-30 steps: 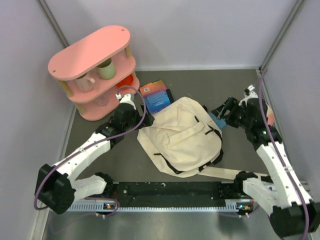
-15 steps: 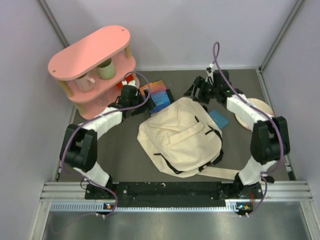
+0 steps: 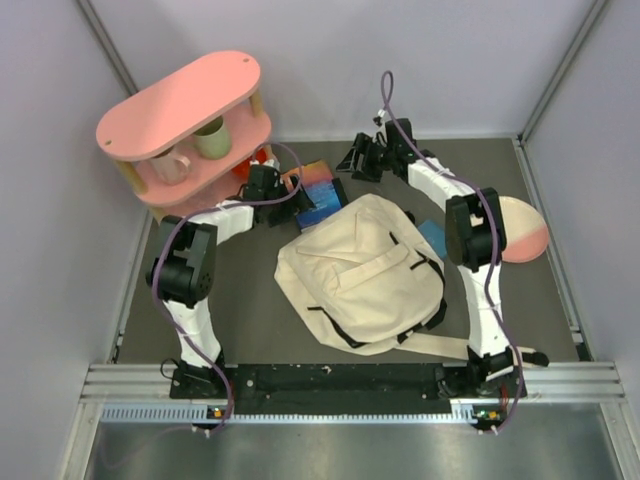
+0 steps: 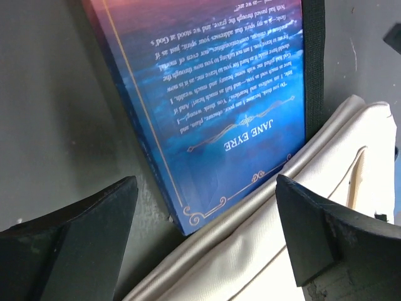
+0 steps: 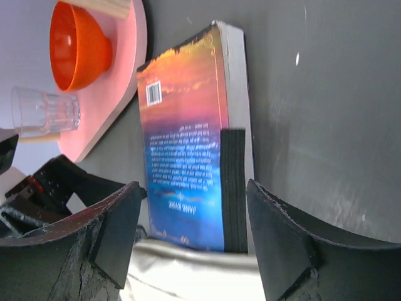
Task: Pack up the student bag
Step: Pick up the book from the center of the board.
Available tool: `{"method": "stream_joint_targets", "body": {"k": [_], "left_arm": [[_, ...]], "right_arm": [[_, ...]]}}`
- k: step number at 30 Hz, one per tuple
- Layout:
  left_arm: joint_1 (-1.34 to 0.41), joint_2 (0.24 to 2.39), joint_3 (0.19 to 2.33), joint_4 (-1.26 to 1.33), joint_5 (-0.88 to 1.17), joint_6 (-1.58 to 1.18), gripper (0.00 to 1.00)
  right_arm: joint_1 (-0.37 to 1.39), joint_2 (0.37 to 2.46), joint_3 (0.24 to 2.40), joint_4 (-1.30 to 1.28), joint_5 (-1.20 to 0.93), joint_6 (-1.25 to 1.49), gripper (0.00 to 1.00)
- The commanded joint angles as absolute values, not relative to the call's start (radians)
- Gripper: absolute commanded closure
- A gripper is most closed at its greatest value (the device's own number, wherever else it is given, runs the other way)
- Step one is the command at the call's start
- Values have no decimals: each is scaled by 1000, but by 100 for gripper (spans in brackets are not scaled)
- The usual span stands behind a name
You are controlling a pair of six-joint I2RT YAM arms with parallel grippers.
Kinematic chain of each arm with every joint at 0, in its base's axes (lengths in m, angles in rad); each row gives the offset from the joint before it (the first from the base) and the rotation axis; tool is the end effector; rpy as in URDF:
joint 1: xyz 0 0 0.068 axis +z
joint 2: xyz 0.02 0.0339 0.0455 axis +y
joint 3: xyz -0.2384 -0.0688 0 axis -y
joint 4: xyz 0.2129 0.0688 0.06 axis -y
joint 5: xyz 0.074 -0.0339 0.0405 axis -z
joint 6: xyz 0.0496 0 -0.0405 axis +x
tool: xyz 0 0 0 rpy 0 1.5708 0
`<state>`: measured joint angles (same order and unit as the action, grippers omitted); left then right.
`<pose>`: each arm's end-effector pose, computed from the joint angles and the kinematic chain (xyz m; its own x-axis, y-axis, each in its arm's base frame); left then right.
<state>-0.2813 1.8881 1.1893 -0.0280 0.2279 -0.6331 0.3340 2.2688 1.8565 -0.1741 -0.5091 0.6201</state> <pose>0.3691 -0.1183 0.1677 -0.7706 -0.3772 -0.5136 -0.0289 0.8258 -0.5632 0.4550 0.1835 0.2009 -0.8147 0.2544 -0.5211 -0.2413 0.6685 0.7035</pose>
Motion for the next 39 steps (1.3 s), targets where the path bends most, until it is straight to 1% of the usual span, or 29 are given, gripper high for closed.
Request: {"method": "stream_joint_targets", "body": {"k": [1, 2, 3, 5, 10, 15, 17, 18, 19, 20, 22, 23, 25, 26, 28, 30, 32, 36, 39], "left_arm": [[-273, 1928, 1249, 51, 276, -655, 5], [-273, 1943, 1256, 55, 287, -660, 5], [-273, 1951, 1258, 58, 294, -666, 6], [-272, 1968, 1262, 72, 305, -673, 7], [-272, 1997, 1270, 87, 337, -692, 8], [-272, 2009, 1270, 101, 360, -696, 9], [-272, 2022, 1278, 113, 383, -699, 9], [-272, 2026, 1282, 118, 393, -706, 11], [-272, 2036, 1287, 126, 420, -709, 12], [-273, 2039, 1284, 136, 431, -719, 13], [-273, 2039, 1285, 169, 448, -727, 14], [-273, 2040, 1285, 176, 457, -733, 15], [-273, 2037, 1290, 195, 469, -735, 18], [-273, 2034, 1292, 195, 472, -735, 18], [-273, 2029, 1301, 195, 477, -732, 19], [-273, 2031, 1305, 195, 488, -730, 21], [-273, 2029, 1313, 198, 494, -729, 22], [-273, 2031, 1325, 199, 509, -727, 25], [-273, 2031, 1331, 206, 515, -729, 28]], "right_arm": [[347, 2380, 2052, -231, -526, 603, 32], [347, 2407, 2113, -260, -549, 603, 32], [350, 2454, 2140, -281, -552, 600, 32], [359, 2483, 2175, -302, -554, 581, 32], [371, 2528, 2171, -311, -543, 581, 31], [376, 2554, 2172, -310, -600, 586, 31], [379, 2560, 2172, -307, -630, 587, 32], [379, 2563, 2174, -302, -647, 589, 33], [383, 2571, 2175, -298, -664, 594, 34], [385, 2572, 2175, -295, -692, 594, 38], [387, 2571, 2165, -287, -699, 598, 43], [388, 2568, 2158, -282, -703, 598, 50], [388, 2554, 2131, -259, -706, 601, 58], [391, 2531, 2116, -220, -706, 601, 62], [391, 2510, 2082, -172, -721, 613, 66], [391, 2493, 2079, -126, -756, 621, 67], [393, 2485, 2086, -104, -779, 626, 64], [396, 2477, 2088, -62, -825, 621, 64], [403, 2477, 2082, -43, -865, 620, 60]]}}
